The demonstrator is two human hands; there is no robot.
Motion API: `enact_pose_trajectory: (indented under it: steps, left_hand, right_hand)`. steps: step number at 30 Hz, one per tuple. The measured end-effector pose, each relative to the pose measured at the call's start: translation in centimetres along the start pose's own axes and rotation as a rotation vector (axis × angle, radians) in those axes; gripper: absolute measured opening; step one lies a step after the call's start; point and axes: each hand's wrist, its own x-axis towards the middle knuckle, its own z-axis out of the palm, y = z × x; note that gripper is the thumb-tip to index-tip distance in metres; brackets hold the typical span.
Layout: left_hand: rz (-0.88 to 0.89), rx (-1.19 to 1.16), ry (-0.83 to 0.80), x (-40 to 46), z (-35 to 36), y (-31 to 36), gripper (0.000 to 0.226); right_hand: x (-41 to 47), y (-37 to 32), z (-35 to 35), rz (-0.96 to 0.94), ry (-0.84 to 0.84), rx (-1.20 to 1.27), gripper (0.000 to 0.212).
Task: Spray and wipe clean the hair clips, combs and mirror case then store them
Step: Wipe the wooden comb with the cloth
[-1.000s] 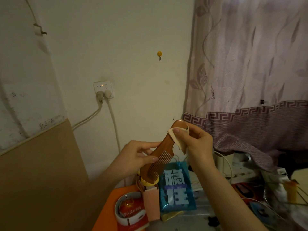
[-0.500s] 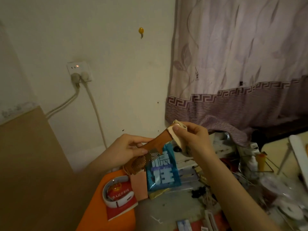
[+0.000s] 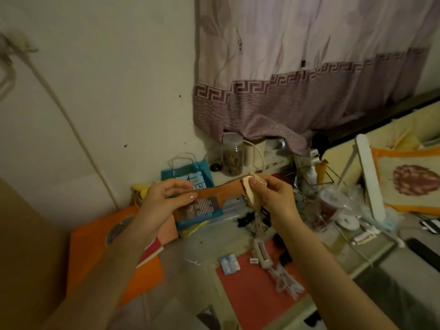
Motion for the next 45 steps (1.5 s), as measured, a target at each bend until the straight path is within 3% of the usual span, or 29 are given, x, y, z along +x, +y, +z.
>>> enact_pose_trajectory:
  steps: [10, 23, 26, 32, 39, 42, 45]
  left_hand:
    - [-0.236, -0.161, 0.037, 4.1, 6.6, -6.0, 0.015]
    - [-0.477, -0.198, 0.291, 9.4, 16.1, -15.7, 0.018]
    - [-0.583, -0.253, 0.338, 9.9, 16.7, -18.0, 0.015]
    - [-0.695, -0.238, 0.394, 10.4, 16.0, -22.6, 0.015]
    - [-0.746, -0.171, 0.402, 11.4, 15.2, -27.0, 0.017]
    - [-0.756, -0.203, 0.420, 12.0, 15.2, -28.4, 0.018]
    - [-0.756, -0.217, 0.429, 12.7, 15.0, -29.6, 0.018]
  right_hand:
    - [4.4, 5.9, -5.8, 0.165, 0.075, -0.085, 0.010]
    - [15.1, 15.5, -11.8, 0.393, -0.139, -0.378, 0.008]
    - [15.9, 16.7, -12.2, 0.462, -0.176, -0.426, 0.016]
    - [16.6, 17.8, -12.4, 0.477, -0.219, -0.506, 0.011]
    - [15.8, 21.7, -11.2, 0.529, -0.209, -0.476, 0.002]
    - [15.5, 23.6, -11.0, 0.534, -0.165, -0.491, 0.022]
    - [15.2, 24.9, -10.9, 0.573, -0.151, -0.506, 0.016]
